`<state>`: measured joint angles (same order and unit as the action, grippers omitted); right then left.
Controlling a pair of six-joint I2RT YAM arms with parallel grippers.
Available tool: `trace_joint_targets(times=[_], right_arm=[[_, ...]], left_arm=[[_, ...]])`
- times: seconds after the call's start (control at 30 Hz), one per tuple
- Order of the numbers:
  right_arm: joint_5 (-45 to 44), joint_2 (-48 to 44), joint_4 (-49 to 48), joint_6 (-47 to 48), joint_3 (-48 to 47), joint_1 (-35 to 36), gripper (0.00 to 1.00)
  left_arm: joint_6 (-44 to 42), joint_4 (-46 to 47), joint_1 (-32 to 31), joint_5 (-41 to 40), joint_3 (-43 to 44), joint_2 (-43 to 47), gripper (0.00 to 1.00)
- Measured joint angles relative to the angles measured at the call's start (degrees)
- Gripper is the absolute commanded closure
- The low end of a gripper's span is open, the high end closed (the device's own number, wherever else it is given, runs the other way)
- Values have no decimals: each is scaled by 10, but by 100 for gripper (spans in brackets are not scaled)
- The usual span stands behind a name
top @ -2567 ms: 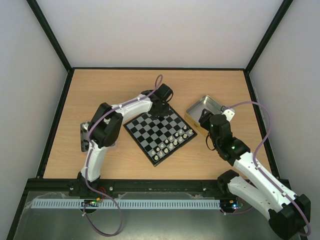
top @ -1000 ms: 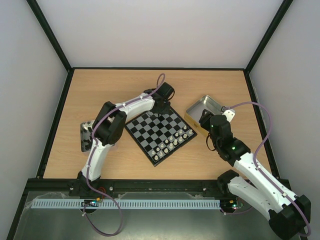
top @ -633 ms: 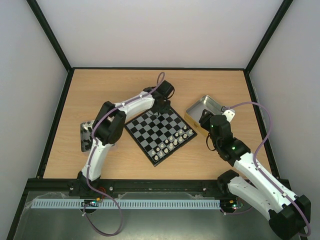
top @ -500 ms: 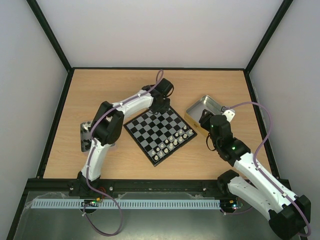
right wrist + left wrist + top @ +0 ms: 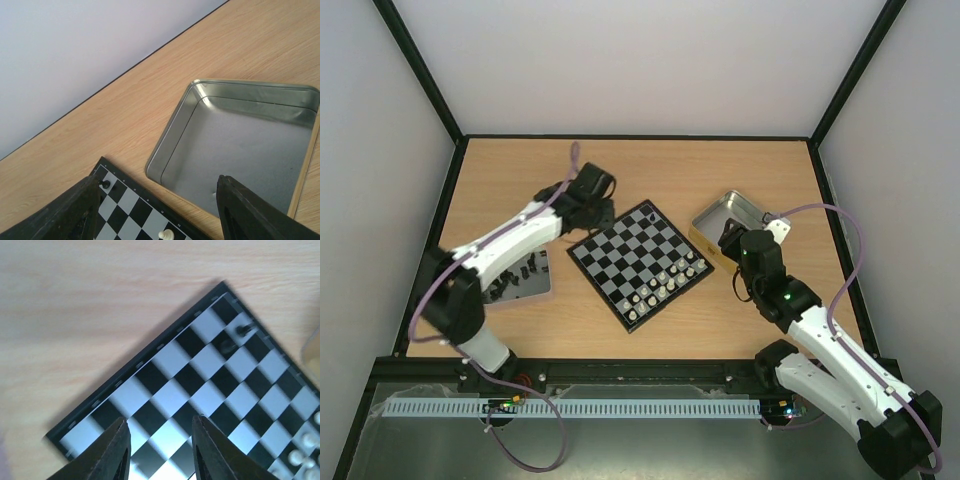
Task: Set up the chess pieces on the board
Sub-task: Pick up the chess piece from the storage box.
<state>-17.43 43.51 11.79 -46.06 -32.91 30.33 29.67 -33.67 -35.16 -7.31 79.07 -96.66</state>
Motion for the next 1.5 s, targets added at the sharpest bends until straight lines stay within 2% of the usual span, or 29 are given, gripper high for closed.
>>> trace_joint_targets(times=[0.27, 0.53, 0.8, 1.17, 1.5], right_arm=[[-4, 21, -7, 11, -1, 0, 37], [13, 62, -18, 6, -5, 0, 38], [20, 64, -19, 1, -8, 0, 38], [19, 64, -20, 1, -10, 0, 38], [19, 64, -20, 1, -10, 0, 38]], left_arm=[[71, 17, 79, -6, -256, 214, 62], [103, 27, 175, -3, -375, 320, 68], [95, 55, 241, 11, -424, 296, 69], [81, 94, 256, 21, -426, 231, 74], [80, 118, 256, 12, -425, 196, 84]])
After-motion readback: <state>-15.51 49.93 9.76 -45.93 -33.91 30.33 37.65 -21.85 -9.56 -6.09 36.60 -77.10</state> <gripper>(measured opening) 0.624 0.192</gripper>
